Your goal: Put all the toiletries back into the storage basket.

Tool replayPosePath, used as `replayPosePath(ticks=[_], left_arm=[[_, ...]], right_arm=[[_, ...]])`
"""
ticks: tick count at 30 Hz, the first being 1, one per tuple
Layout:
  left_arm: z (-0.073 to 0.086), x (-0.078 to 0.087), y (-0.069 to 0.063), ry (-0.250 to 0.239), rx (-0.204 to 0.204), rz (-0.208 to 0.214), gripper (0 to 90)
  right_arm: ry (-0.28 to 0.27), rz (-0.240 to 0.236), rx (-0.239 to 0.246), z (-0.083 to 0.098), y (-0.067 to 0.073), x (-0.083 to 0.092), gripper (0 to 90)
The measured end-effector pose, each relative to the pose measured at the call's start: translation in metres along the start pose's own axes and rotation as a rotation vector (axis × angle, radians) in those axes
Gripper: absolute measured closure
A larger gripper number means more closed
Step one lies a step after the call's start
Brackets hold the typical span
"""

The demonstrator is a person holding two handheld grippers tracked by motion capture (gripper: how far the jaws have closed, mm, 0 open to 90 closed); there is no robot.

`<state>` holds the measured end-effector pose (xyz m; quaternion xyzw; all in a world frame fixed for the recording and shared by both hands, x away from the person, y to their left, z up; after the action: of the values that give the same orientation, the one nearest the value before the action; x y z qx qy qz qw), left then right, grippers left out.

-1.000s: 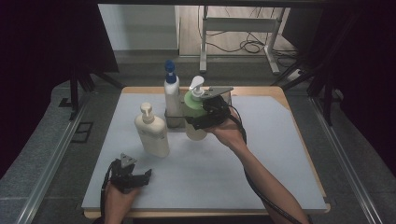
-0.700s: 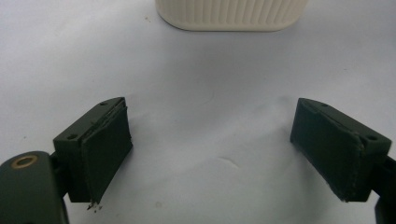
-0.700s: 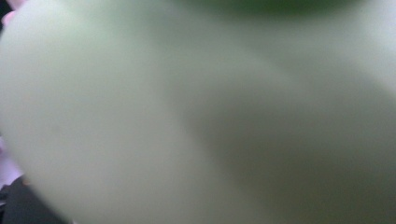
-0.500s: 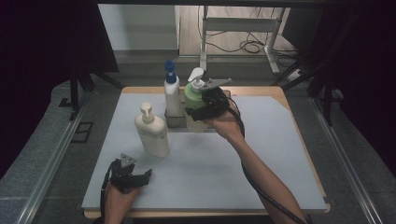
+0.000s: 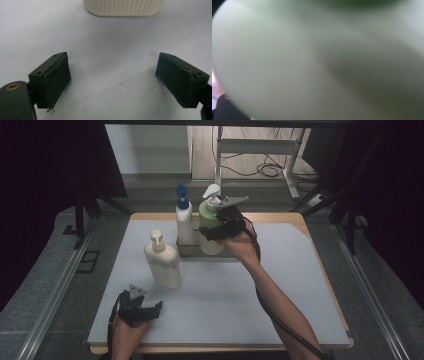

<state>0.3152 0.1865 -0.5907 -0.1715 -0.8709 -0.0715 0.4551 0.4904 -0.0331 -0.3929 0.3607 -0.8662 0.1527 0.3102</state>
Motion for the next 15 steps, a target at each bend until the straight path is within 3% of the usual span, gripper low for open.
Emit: replayPosePath(ticks=[15], left_arm=[[0.0, 0.0, 0.0, -0.001, 0.001, 0.001, 11.7]], right_arm=[[-0.007, 0.042, -0.027, -0.015, -0.015, -0.015, 11.5]])
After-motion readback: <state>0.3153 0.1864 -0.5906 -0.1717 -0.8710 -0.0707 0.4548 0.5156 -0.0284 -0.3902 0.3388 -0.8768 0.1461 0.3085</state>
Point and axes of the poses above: each handheld gripper's, and its own axes: x roughly backward along the jaws, z roughly out of its underside, y roughly to its left, the point moved 9 cm from there along -x, roughly forward along the jaws, and after that the axes turned 8 degrees about y, right-handed, at the moved point
